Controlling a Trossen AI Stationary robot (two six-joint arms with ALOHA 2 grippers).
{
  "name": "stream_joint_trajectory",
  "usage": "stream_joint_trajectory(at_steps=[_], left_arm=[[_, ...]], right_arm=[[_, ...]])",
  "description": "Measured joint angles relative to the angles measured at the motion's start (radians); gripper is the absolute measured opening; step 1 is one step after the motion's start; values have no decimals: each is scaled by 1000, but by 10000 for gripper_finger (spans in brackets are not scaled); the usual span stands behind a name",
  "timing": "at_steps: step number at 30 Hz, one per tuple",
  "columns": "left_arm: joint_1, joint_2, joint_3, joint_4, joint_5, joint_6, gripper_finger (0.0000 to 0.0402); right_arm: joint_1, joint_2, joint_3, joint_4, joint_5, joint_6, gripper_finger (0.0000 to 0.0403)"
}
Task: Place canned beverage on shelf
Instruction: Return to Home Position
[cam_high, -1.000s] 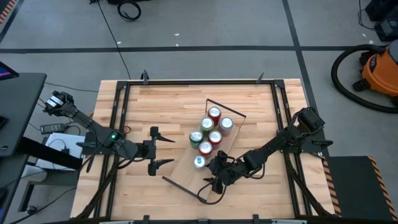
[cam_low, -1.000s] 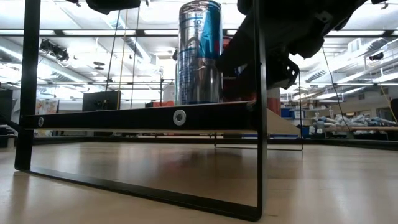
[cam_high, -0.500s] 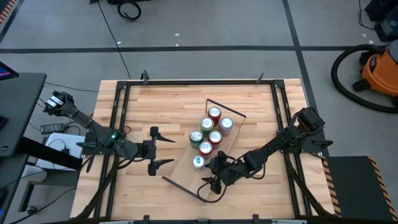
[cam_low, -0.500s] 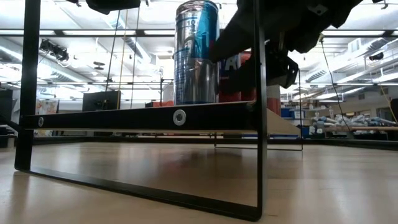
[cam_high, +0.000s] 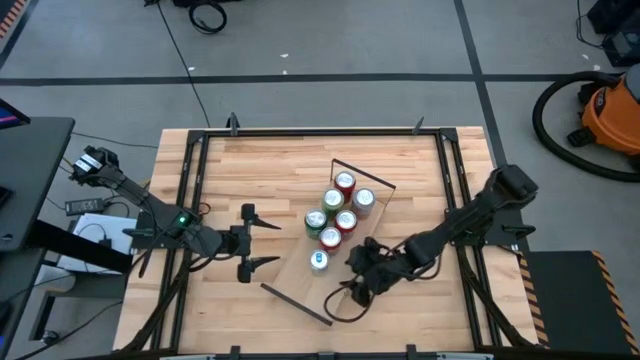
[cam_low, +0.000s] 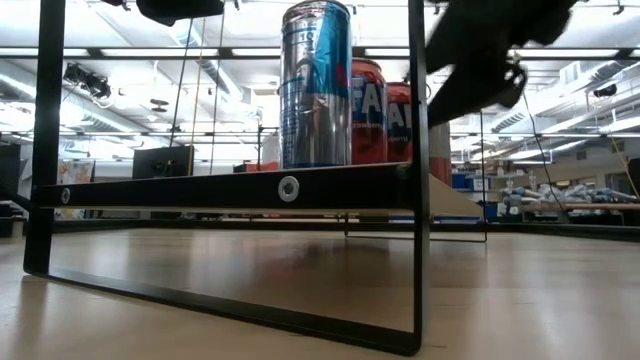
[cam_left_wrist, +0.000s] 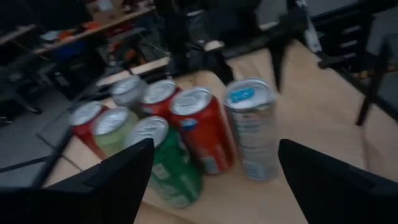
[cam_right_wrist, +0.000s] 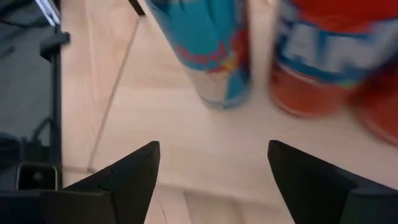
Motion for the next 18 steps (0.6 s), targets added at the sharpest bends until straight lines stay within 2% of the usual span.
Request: stream_joint_trajectory(at_steps=[5,10,14,18], left_arm=[[-24,-4,0,-7,132,30,355],[-29,-97,0,0,133,95,355],[-10,-194,-6,-22,147,119,355],[31,-288,-62,13,202,133,355]], right_arm=[[28,-144,0,-159,22,1,309],[34,-310,0,-257,129,-77,309],[29,-459,-62,-213,191,-189,307],[-17,-635,-202,-78,192,-329,291]])
